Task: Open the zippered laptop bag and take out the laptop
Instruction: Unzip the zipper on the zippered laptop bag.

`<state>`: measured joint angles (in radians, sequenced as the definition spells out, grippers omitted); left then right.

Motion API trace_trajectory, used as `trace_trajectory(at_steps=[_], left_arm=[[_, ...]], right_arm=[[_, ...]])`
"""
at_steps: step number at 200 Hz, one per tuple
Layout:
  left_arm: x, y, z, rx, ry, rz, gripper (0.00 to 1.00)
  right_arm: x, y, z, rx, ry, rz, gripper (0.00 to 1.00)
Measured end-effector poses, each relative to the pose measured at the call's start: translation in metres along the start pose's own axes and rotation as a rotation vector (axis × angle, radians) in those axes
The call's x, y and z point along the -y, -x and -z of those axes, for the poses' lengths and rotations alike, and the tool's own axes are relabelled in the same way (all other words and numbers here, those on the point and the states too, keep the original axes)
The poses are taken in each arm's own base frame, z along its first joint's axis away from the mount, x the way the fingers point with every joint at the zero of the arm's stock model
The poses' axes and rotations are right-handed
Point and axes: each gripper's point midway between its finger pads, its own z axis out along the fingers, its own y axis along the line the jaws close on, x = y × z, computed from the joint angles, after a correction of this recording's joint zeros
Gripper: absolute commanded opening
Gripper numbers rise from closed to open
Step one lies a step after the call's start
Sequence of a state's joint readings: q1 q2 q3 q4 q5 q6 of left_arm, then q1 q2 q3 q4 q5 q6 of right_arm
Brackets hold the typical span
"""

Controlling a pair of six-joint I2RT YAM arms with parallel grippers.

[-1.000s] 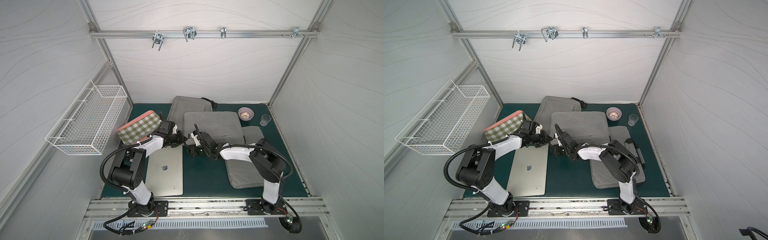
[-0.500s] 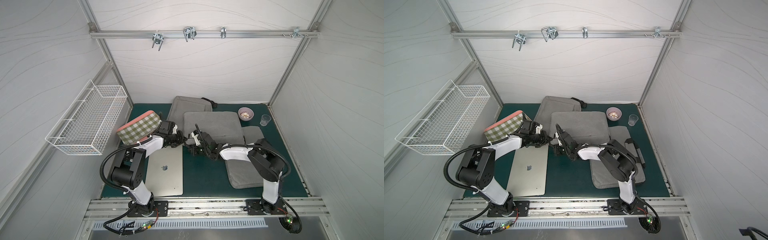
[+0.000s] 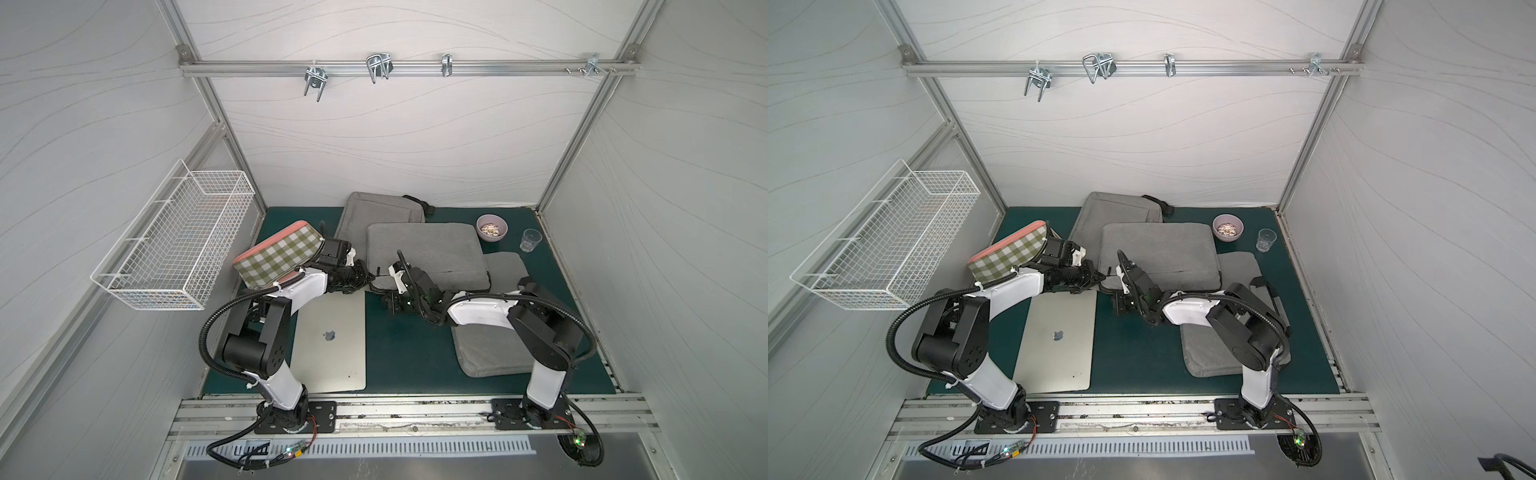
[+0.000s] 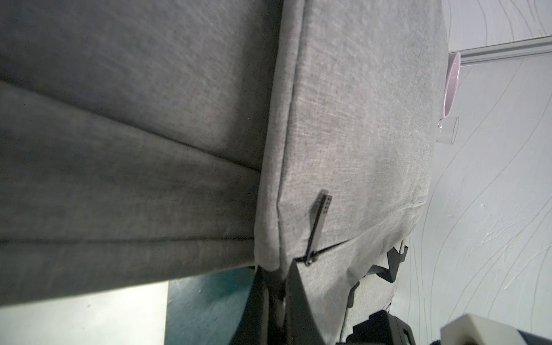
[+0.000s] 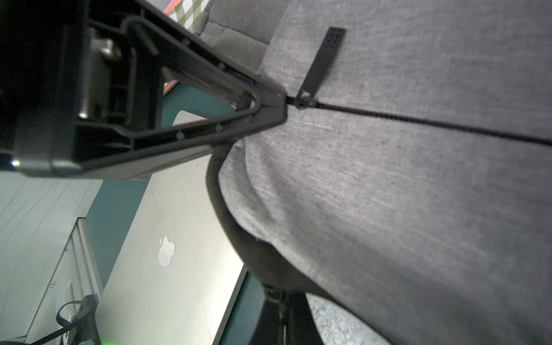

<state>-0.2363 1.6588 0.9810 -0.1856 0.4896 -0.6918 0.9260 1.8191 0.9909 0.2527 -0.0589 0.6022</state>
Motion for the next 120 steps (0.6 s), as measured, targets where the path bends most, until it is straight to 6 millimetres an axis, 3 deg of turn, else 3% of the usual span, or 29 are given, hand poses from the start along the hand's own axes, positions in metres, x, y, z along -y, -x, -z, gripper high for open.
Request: trace_trajectory(at_steps=[66,120], left_arm=[[0.003,0.003,0.004,-0.006,-0.007,0.001,0.0],[0.002,0.006,0.005,-0.009,-0.001,0.0,0.0]], right_arm=[[0.018,0.001,0.026,-0.031,-0.102,0.048,0.0],[0.038,0.002,0.063,-0.043,-0.181,0.077,0.0]])
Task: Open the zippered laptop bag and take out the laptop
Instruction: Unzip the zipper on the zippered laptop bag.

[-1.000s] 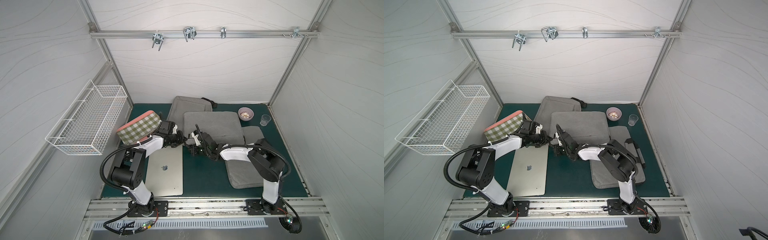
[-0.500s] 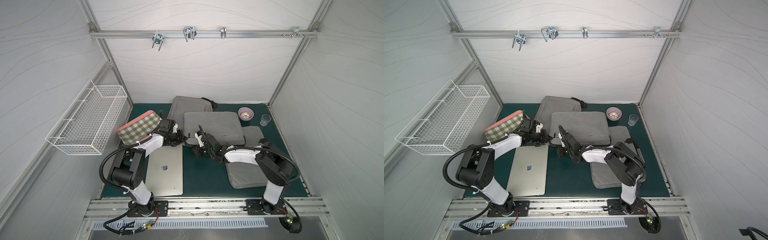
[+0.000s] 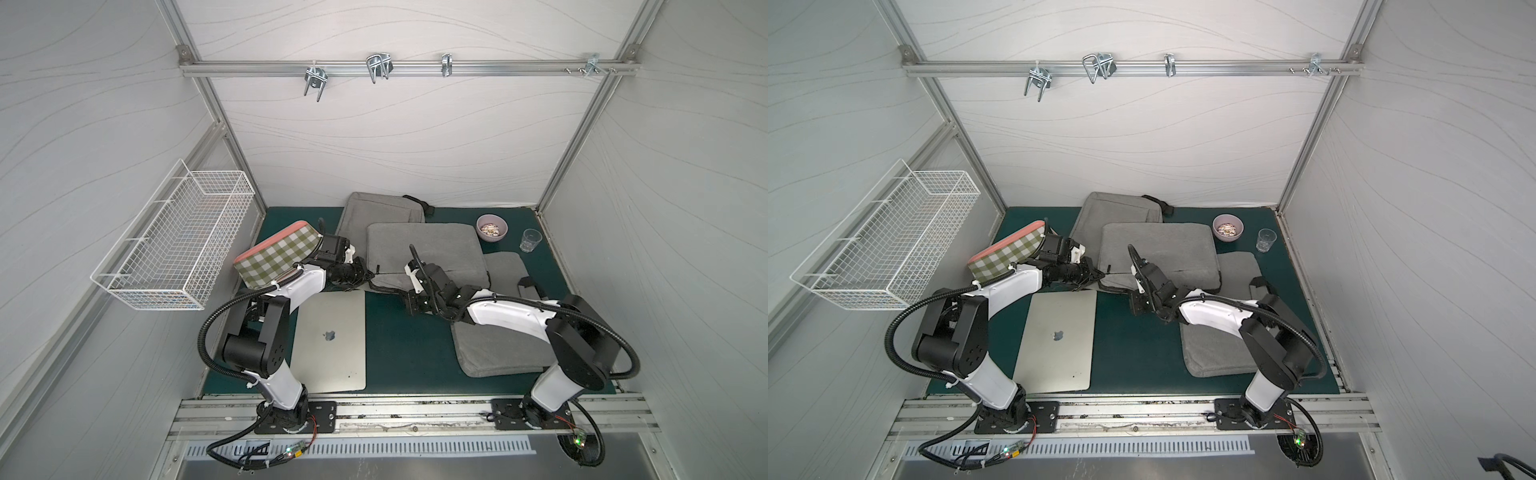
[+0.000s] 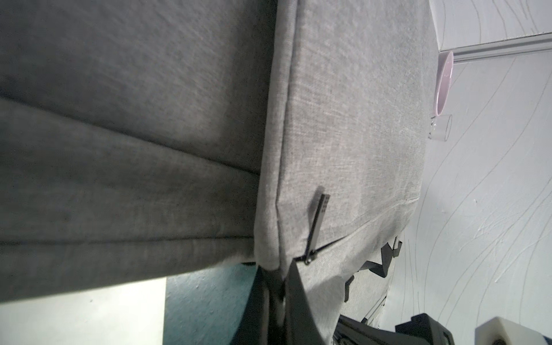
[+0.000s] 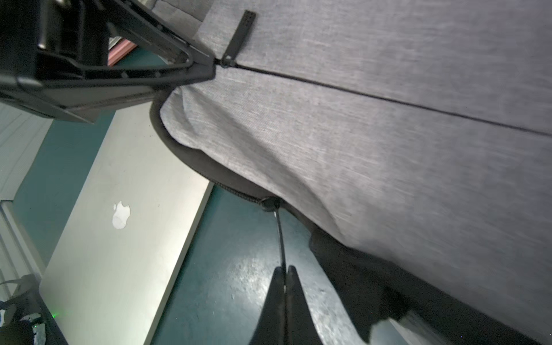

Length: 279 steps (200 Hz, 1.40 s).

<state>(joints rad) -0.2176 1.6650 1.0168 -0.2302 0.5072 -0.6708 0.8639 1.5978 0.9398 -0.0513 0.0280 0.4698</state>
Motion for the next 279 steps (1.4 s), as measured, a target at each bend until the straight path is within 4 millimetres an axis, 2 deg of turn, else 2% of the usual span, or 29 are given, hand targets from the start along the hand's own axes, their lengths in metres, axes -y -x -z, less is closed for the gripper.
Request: trace_trajectory(at_steps=[24,52,87,101,116,131,159,175,201,225,279], left_arm=[[-0.001,0.001,0.0,0.001,0.004,-0.005,0.0],[-0.002,0.006,0.002,0.007,0.007,-0.002,0.0],[-0.003,0.007,0.001,0.005,0.01,-0.002,0.0],[-0.003,0.007,0.001,0.005,0.01,-0.005,0.0],[-0.002,0.007,0.002,0.003,0.012,-0.004,0.0],[-0.002,0.008,0.001,0.002,0.013,-0.002,0.0],[-0.003,0.008,0.001,0.0,0.015,0.0,0.0],[-0.003,0.008,0.001,-0.001,0.014,0.0,0.0],[-0.002,0.008,0.001,-0.002,0.012,0.0,0.0],[-0.002,0.008,0.001,-0.003,0.011,0.0,0.0],[-0.001,0.007,0.001,-0.008,0.005,0.001,0.0]], right_arm=[[0.023,0.006,0.018,0.017,-0.061,-0.01,0.0],[0.052,0.003,0.033,0.01,-0.138,-0.029,0.0],[0.061,-0.008,0.036,-0.021,-0.163,-0.004,0.0],[0.057,-0.011,0.035,-0.03,-0.148,0.029,0.0],[0.043,-0.01,0.034,-0.025,-0.101,0.067,0.0],[0.021,-0.011,0.032,-0.017,-0.033,0.104,0.13],[-0.018,-0.013,0.025,-0.002,0.095,0.129,0.29],[-0.03,-0.015,0.014,-0.013,0.138,0.109,0.32],[-0.029,-0.02,-0.011,-0.047,0.14,0.074,0.35],[-0.02,-0.022,-0.031,-0.062,0.115,0.038,0.38],[-0.01,-0.003,-0.045,0.003,0.073,0.024,0.43]])
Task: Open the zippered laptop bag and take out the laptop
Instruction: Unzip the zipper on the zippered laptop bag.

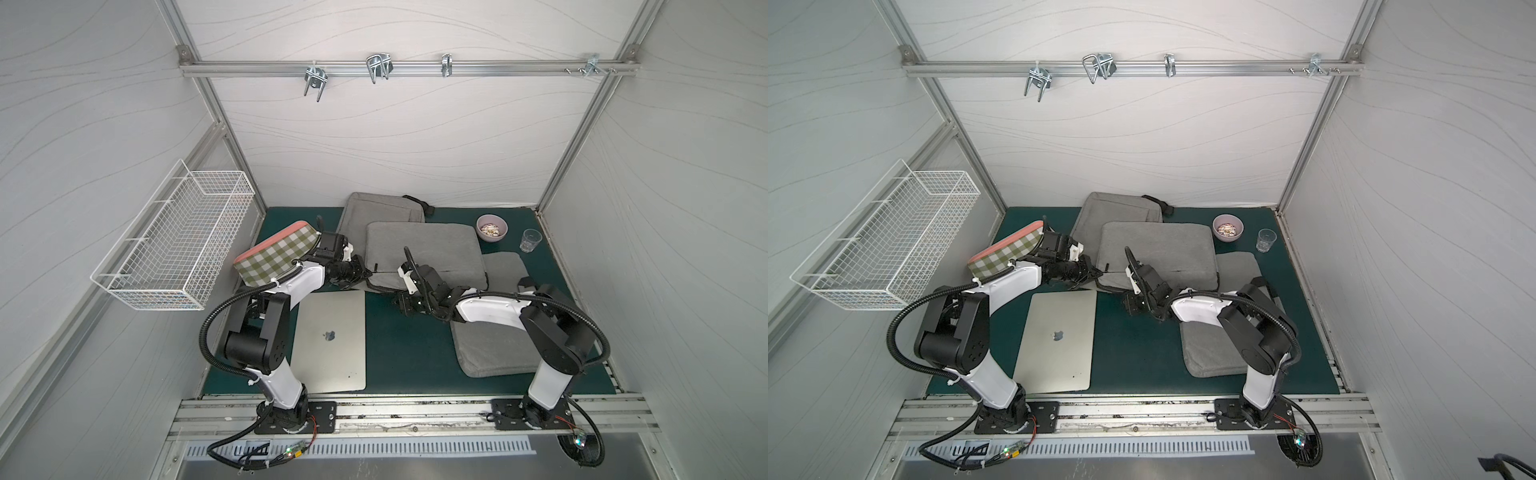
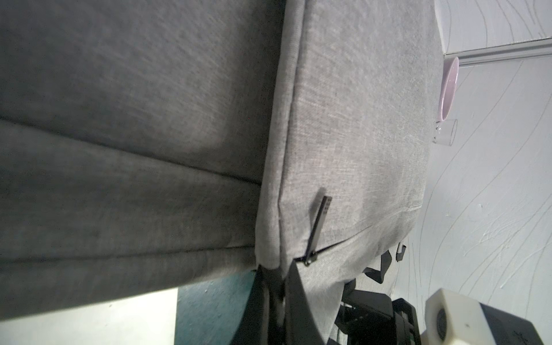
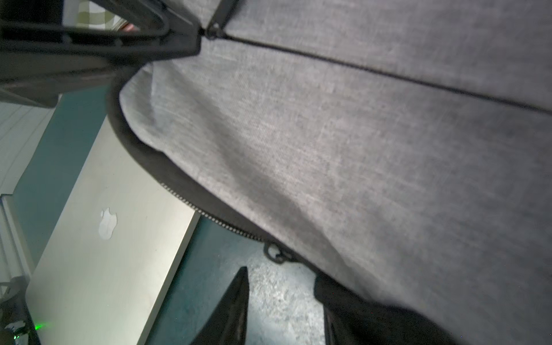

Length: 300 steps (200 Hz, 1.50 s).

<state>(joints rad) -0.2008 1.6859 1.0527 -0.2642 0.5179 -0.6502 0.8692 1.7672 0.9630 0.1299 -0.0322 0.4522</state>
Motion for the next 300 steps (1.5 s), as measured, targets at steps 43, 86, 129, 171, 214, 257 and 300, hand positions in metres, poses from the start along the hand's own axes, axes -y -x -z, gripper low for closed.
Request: trace_trajectory(at_steps=[43,86,129,171,214,257,300], left_arm=[[0.001,0.002,0.0,0.007,-0.003,-0.003,0.0],[0.002,0.006,-0.001,0.015,-0.002,0.003,0.0],[0.003,0.007,-0.001,0.016,-0.001,0.017,0.0],[0.005,0.006,0.0,0.013,0.01,0.02,0.0],[0.006,0.006,0.001,0.012,0.021,0.018,0.0],[0.007,0.004,0.001,-0.001,0.032,0.02,0.0],[0.008,0.003,0.003,-0.015,0.043,0.02,0.0]], right_arm=[[0.004,0.008,-0.005,0.059,0.013,-0.005,0.41],[0.002,0.013,-0.013,0.092,0.059,-0.007,0.39],[-0.002,0.02,-0.017,0.122,0.116,-0.071,0.35],[0.002,0.02,-0.017,0.139,0.154,-0.134,0.22],[0.007,0.021,-0.016,0.15,0.162,-0.151,0.06],[0.007,0.019,-0.014,0.152,0.163,-0.128,0.0],[0.011,0.021,0.009,0.171,0.116,-0.098,0.0]])
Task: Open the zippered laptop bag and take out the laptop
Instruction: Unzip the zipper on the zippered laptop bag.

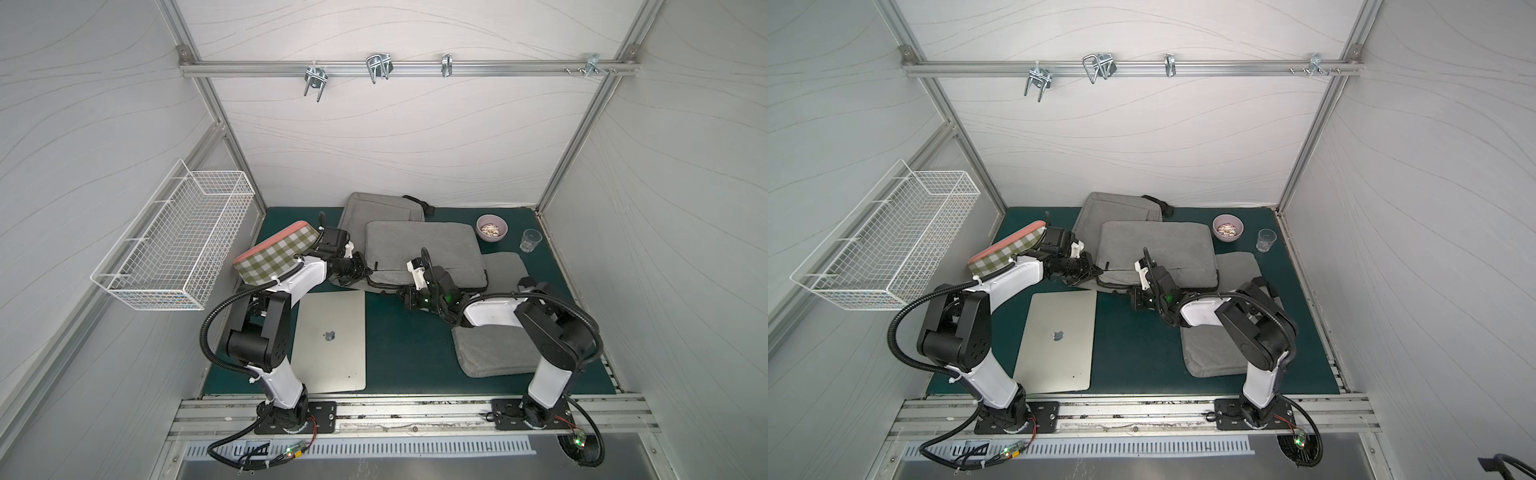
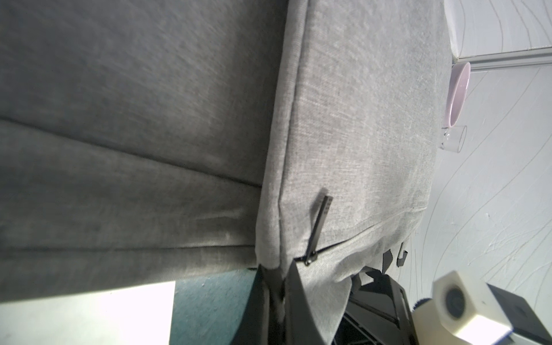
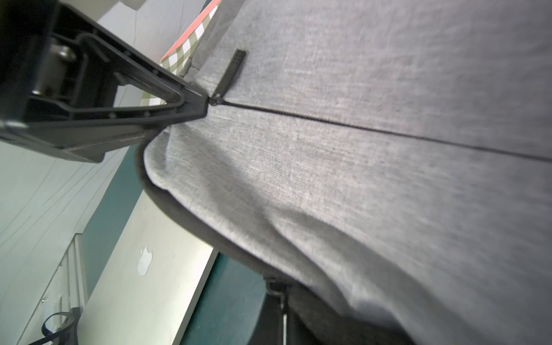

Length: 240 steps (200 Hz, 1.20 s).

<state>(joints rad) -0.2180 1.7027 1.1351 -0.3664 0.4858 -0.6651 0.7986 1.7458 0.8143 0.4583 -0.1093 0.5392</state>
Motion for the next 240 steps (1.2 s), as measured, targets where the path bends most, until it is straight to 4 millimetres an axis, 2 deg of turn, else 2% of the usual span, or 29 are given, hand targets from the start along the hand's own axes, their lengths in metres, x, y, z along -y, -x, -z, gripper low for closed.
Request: trace_trajectory(at_steps=[46,90,126,193,240], left_arm=[[0.007,0.0,0.004,-0.014,-0.013,-0.006,0.0],[0.008,-0.003,0.004,-0.034,-0.019,-0.003,0.0],[0.014,-0.004,0.007,-0.045,-0.033,-0.004,0.0],[0.014,-0.002,0.009,-0.049,-0.038,-0.01,0.0],[0.01,0.001,0.011,-0.044,-0.033,-0.008,0.0]], right_arm=[[0.004,0.008,0.028,-0.005,-0.09,0.061,0.0],[0.021,0.003,0.052,-0.053,-0.206,0.111,0.0],[0.034,0.008,0.071,-0.056,-0.274,0.138,0.0],[0.077,0.009,0.109,-0.08,-0.407,0.118,0.0],[0.124,0.013,0.147,-0.077,-0.529,0.029,0.0]])
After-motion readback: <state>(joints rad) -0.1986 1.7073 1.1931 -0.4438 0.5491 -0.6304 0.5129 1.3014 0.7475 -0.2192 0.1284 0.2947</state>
